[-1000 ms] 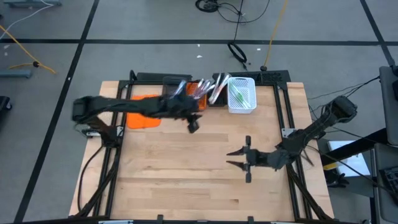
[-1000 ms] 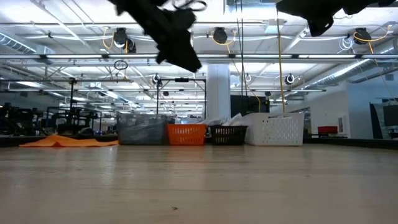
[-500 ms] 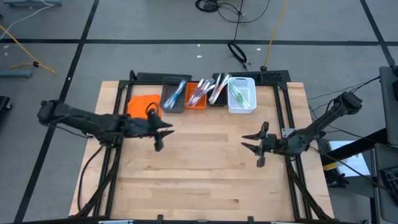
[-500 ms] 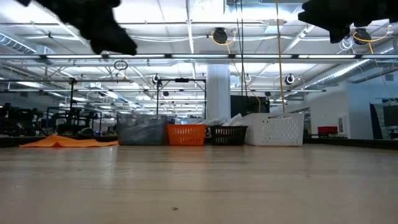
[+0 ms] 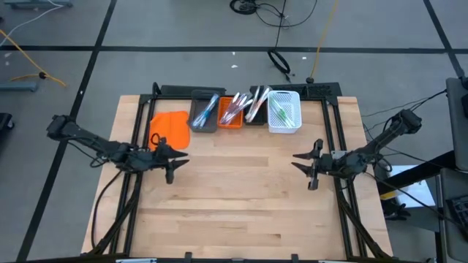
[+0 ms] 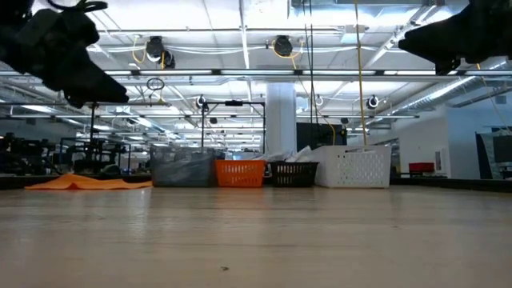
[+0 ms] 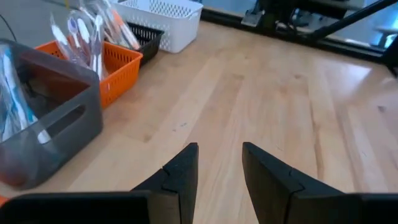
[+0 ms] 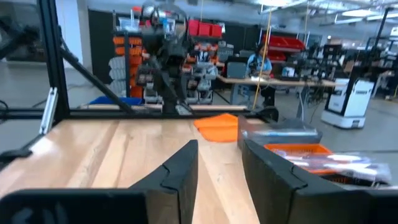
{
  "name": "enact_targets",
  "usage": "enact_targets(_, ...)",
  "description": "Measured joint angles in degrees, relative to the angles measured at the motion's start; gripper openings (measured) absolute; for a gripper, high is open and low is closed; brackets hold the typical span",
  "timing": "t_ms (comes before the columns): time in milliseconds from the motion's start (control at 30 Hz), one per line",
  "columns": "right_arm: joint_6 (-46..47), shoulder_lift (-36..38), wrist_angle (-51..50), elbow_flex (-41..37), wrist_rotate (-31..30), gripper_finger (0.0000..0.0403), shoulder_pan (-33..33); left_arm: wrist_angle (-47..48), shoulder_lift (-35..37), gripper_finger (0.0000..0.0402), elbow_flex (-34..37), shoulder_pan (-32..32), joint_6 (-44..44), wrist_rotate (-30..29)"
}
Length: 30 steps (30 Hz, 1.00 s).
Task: Pick & Place Toothbrushes
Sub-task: Return to Home Position
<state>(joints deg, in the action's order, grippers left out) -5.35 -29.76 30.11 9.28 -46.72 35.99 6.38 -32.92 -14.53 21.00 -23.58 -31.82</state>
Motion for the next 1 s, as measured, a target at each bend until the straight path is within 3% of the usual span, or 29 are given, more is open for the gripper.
enact_targets(300, -4.95, 5.94, -1.09, -0.88, 0.31, 0.0116, 0.07, -6.46, 8.32, 0.0124, 7.26, 3.51, 3.92, -3.74)
enact_targets(533, 1.34, 6.80, -3.21, -0.88, 0.31, 0.0116, 0.13, -7.93, 14.06, 0.0124, 12.85, 4.64, 3.19, -3.57)
enact_targets(667, 1.61, 6.73, -2.93, -0.88, 0.42, 0.0116, 0.13, -11.33, 14.80, 0.0124, 13.86, 5.06, 9.96, -0.17)
enact_targets(800, 1.56, 6.73, -2.78, -0.88, 0.39, 0.0116, 0.13, -10.87, 14.92, 0.0124, 13.82, 4.91, 12.02, -4.40)
enact_targets(1000, 1.52, 6.62, -2.65, -0.88, 0.35, 0.0116, 0.13, -11.17, 14.83, 0.0124, 13.82, 4.91, 11.46, -4.30)
